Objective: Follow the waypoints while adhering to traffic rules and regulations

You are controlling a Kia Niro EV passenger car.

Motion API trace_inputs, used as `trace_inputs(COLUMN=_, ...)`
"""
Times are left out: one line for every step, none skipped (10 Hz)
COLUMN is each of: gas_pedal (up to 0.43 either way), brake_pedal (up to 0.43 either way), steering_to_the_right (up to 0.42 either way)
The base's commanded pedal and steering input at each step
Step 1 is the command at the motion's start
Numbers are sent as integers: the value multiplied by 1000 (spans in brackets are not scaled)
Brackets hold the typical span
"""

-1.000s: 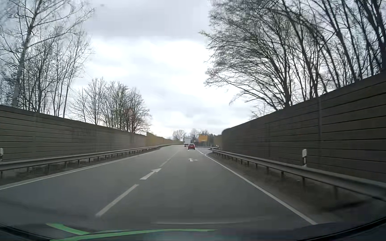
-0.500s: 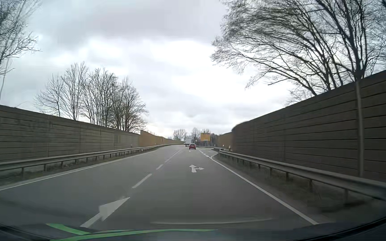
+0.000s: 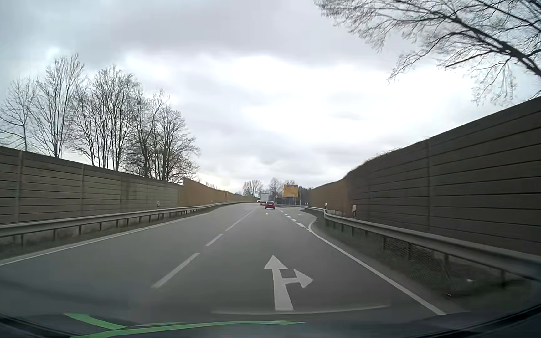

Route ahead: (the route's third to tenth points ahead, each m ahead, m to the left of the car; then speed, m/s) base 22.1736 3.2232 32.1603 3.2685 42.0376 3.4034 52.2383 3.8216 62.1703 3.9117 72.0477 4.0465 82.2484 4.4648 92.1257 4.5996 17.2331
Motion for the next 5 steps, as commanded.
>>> trace_inputs(gas_pedal=177, brake_pedal=0, steering_to_the_right=0)
trace_inputs(gas_pedal=177, brake_pedal=0, steering_to_the_right=0)
trace_inputs(gas_pedal=177, brake_pedal=0, steering_to_the_right=-1)
trace_inputs(gas_pedal=177, brake_pedal=0, steering_to_the_right=-1)
trace_inputs(gas_pedal=177, brake_pedal=0, steering_to_the_right=-1)
